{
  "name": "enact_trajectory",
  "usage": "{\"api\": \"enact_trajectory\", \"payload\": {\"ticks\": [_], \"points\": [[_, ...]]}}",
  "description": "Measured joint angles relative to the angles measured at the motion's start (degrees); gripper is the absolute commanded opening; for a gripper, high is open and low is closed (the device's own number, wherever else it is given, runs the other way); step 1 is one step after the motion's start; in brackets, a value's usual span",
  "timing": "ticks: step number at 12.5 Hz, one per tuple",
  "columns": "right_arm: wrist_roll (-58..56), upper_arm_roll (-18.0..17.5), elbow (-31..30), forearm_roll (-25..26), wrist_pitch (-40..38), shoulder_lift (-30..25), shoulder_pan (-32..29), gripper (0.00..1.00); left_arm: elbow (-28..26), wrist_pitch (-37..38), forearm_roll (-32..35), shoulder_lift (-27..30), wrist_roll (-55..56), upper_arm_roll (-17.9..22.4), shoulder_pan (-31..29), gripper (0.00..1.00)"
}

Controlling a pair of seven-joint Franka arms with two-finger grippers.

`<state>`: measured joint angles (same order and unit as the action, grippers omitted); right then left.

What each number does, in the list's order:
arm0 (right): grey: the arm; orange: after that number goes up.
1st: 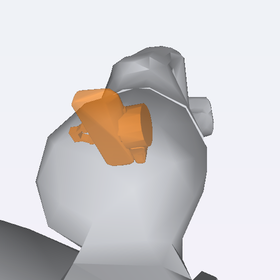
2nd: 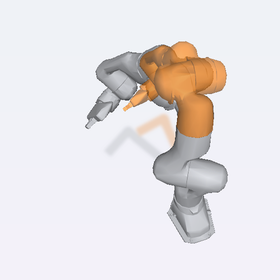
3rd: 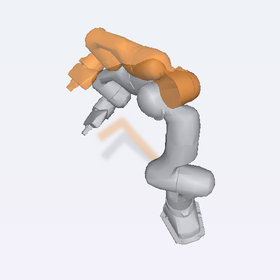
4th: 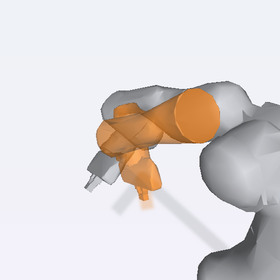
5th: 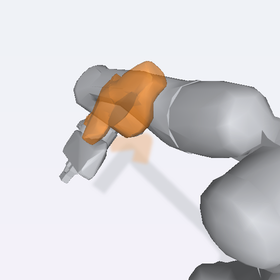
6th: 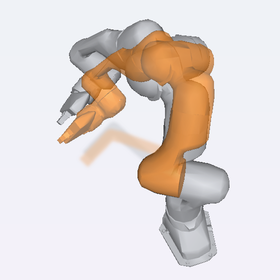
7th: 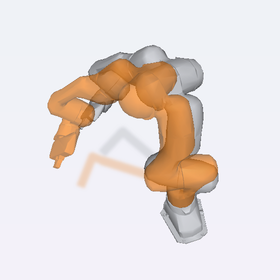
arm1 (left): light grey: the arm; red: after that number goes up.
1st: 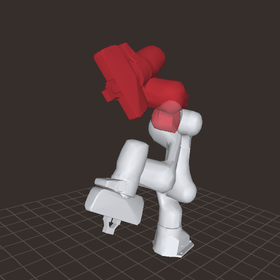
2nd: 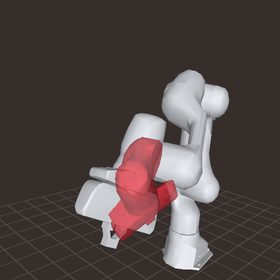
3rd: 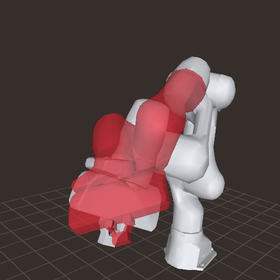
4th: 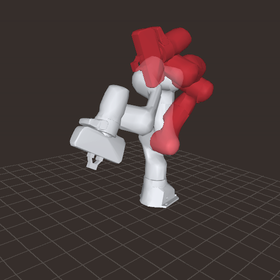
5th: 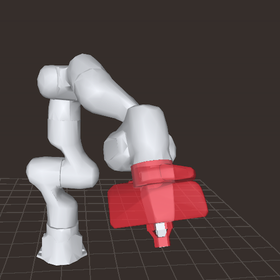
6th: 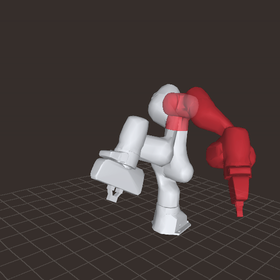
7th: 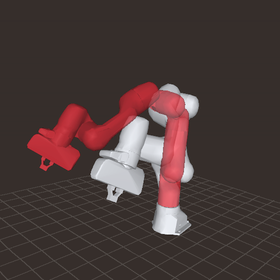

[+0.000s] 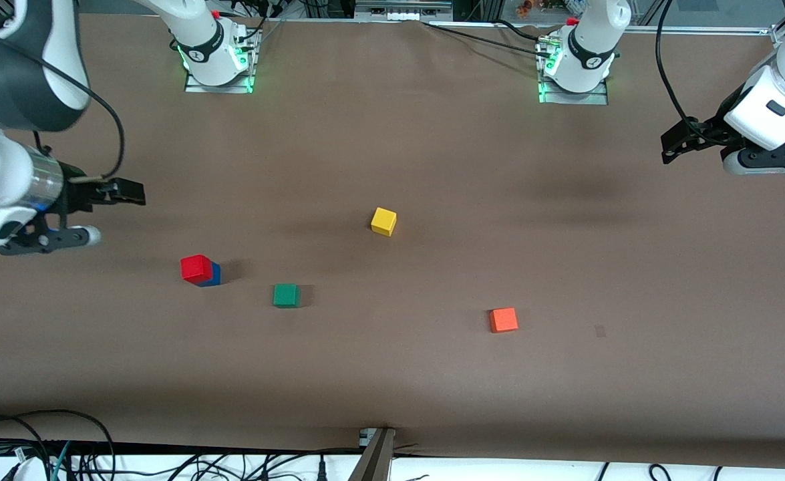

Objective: Pass red block to right arm, stack on blue

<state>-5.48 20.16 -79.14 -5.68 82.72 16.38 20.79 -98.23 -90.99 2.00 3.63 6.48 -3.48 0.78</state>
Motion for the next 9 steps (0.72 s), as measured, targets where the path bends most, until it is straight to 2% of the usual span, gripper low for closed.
{"api": "enact_trajectory", "payload": {"ticks": [4,9], "points": [[0.3,-6.5,-0.2,4.4,-2.6,-6.6,-5.8,1.00,3.7,1.1,0.0,-2.8,0.0,0.0,-0.1,1.00],[0.3,-8.7,-2.3,5.1,-6.6,-13.6,-9.3,1.00,5.1,2.5,0.0,-3.9,0.0,0.0,-0.3,1.00]]}}
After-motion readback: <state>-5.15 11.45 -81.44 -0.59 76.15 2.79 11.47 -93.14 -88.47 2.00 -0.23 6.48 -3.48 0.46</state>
